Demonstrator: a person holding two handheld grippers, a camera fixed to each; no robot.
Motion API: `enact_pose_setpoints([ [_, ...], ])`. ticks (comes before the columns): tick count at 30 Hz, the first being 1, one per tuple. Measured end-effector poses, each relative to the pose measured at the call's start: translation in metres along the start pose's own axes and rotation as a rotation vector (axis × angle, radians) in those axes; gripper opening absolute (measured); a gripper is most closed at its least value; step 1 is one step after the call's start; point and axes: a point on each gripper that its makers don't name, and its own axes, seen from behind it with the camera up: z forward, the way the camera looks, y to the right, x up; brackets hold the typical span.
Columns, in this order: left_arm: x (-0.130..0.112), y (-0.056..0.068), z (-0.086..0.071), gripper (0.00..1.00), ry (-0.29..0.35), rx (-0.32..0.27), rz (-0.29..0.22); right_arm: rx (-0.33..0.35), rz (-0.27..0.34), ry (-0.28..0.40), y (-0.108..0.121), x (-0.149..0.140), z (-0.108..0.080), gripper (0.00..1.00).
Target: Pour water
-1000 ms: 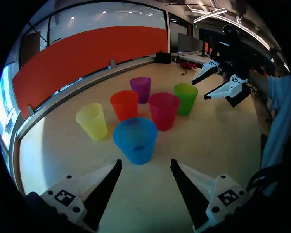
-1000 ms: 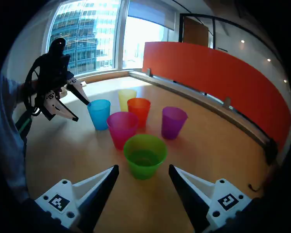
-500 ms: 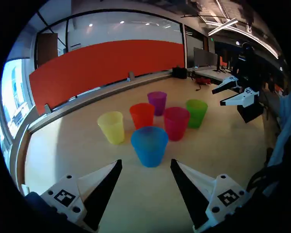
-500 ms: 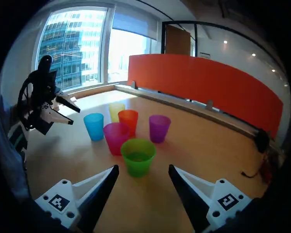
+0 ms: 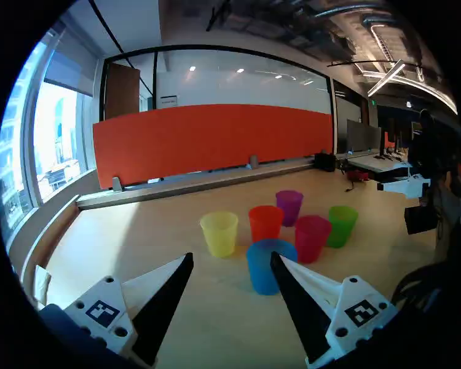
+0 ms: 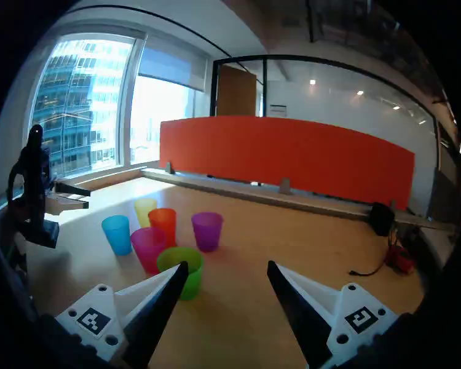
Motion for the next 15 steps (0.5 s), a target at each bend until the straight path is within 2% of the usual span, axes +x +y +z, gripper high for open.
enact_pose_setpoints([
  [9, 0.022, -0.015, -0.016, 0.93, 0.098, 0.107, -0.007, -0.16, 0.036, 0.115, 0.031, 0.025, -0.005, 0.99],
  [15, 0.032, -0.024, -0.026, 0.93, 0.151, 0.173, -0.011, -0.269, 0.037, 0.203, 0.051, 0.042, -0.018, 0.99],
])
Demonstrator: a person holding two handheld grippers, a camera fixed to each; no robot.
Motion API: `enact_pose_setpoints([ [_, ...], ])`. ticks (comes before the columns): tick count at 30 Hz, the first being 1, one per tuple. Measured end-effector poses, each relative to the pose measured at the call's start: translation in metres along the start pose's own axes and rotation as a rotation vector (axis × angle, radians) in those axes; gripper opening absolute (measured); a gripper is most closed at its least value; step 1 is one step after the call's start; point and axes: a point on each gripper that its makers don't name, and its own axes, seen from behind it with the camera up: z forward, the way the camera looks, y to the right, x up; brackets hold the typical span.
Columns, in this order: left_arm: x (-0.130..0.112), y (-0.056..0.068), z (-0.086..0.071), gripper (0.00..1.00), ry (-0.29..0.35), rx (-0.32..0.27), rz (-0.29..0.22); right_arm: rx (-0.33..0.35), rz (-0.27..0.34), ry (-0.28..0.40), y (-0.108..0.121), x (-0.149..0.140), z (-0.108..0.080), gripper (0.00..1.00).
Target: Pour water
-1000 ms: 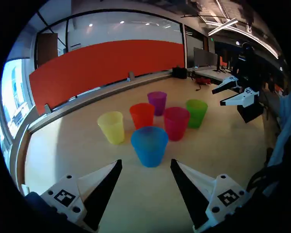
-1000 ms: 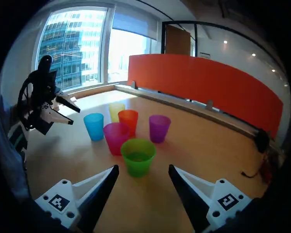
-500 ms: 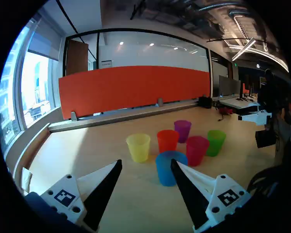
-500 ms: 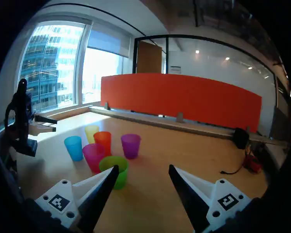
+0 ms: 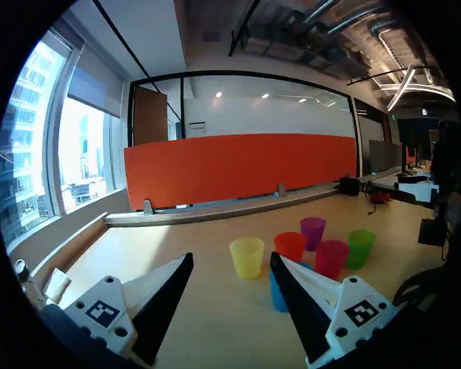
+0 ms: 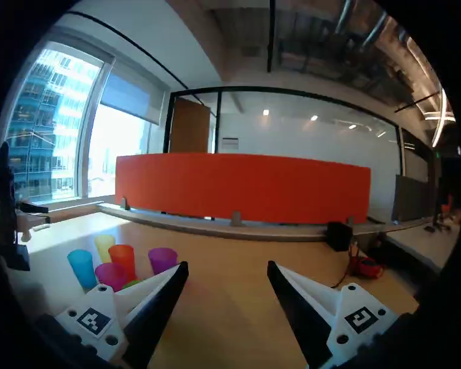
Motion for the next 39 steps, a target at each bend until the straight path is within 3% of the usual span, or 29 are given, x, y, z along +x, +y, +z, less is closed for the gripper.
enact_pose_setpoints([
  [6, 0.012, -0.006, -0.009, 0.93, 0.052, 0.048, -0.035, -0.095, 0.007, 0.069, 0.015, 0.014, -0.008, 0.99],
  [15, 0.03, -0.013, -0.013, 0.93, 0.116, 0.075, -0.086, -0.189, 0.055, 0.132, 0.034, 0.028, -0.021, 0.99],
  [18, 0.03, -0.018, -0.014, 0.93, 0.125, 0.095, -0.104, -0.197, 0.057, 0.134, 0.035, 0.026, -0.023, 0.99],
  [27, 0.034, -0.021, -0.016, 0.93, 0.14, 0.132, -0.09, -0.2, 0.063, 0.128, 0.034, 0.026, -0.025, 0.99],
  [39, 0.035, -0.017, -0.013, 0.93, 0.168, 0.173, -0.053, -0.194, 0.054, 0.129, 0.03, 0.037, -0.031, 0.99],
])
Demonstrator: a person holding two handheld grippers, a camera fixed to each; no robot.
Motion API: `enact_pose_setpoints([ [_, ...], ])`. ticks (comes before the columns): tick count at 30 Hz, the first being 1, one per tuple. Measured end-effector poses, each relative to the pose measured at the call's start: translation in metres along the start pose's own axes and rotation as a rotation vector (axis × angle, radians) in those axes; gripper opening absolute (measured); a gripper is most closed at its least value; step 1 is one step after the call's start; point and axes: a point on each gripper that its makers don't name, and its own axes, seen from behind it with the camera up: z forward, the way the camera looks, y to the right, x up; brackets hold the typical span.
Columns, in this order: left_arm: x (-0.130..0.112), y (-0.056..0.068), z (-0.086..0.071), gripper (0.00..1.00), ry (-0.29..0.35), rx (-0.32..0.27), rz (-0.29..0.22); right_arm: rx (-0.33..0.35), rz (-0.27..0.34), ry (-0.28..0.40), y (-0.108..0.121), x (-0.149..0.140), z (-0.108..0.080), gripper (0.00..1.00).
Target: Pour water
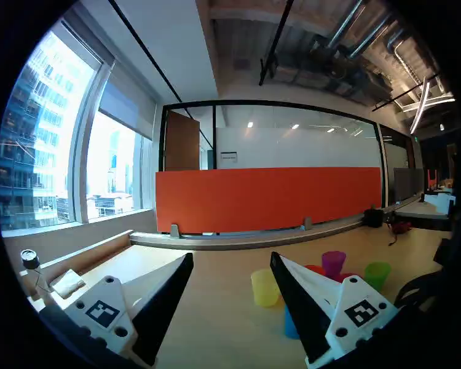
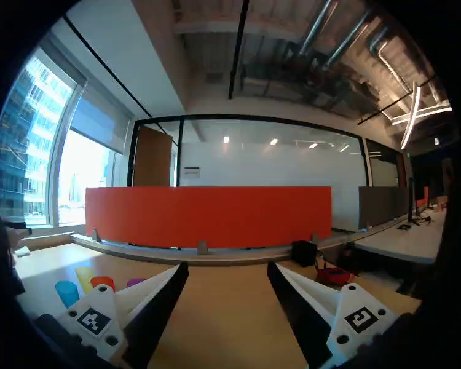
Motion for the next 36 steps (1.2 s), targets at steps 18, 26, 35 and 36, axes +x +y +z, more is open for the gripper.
enact_pose_setpoints([
  [18, -0.033, -0.01, 0.002, 0.93, -0.005, 0.038, 0.011, -0.016, -0.001, 0.007, -0.003, 0.008, -0.006, 0.99],
  [26, -0.048, -0.016, 0.006, 0.93, -0.018, 0.034, -0.002, -0.027, -0.004, -0.002, -0.004, 0.007, -0.008, 0.99],
  [35, -0.061, -0.016, 0.009, 0.93, -0.029, 0.02, -0.022, -0.038, -0.013, -0.001, -0.005, 0.011, -0.006, 0.99],
  [36, -0.062, -0.016, 0.009, 0.93, -0.031, 0.02, -0.023, -0.038, -0.014, 0.0, -0.005, 0.012, -0.006, 0.99],
])
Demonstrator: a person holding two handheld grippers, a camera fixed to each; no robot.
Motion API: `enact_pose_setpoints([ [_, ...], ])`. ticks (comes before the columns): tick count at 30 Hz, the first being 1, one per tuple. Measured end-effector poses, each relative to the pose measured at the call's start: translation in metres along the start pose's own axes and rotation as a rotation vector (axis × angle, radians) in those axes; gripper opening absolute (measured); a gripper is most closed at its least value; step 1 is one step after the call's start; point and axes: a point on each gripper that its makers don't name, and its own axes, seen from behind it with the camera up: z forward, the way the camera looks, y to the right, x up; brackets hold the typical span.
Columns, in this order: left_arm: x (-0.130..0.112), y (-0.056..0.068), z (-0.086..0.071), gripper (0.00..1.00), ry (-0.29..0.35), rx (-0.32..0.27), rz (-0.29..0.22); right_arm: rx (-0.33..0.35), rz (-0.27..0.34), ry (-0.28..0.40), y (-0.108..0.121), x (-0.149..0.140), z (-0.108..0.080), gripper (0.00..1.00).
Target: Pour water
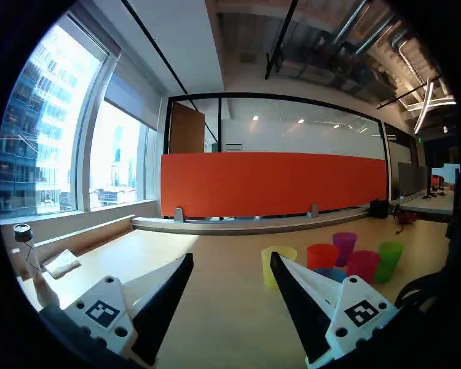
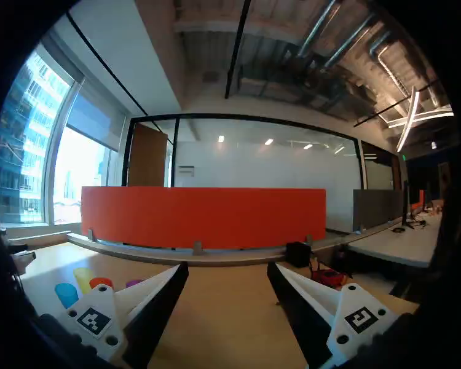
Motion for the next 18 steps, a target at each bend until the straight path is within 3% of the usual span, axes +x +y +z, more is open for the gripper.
enact_pose_setpoints([
  [9, -0.008, 0.0, 0.003, 0.93, -0.014, -0.008, -0.026, 0.002, -0.004, -0.001, -0.002, 0.001, 0.0, 0.99],
  [18, -0.013, 0.003, 0.005, 0.93, -0.033, -0.018, -0.003, -0.002, -0.013, 0.006, 0.0, 0.006, 0.0, 0.99],
])
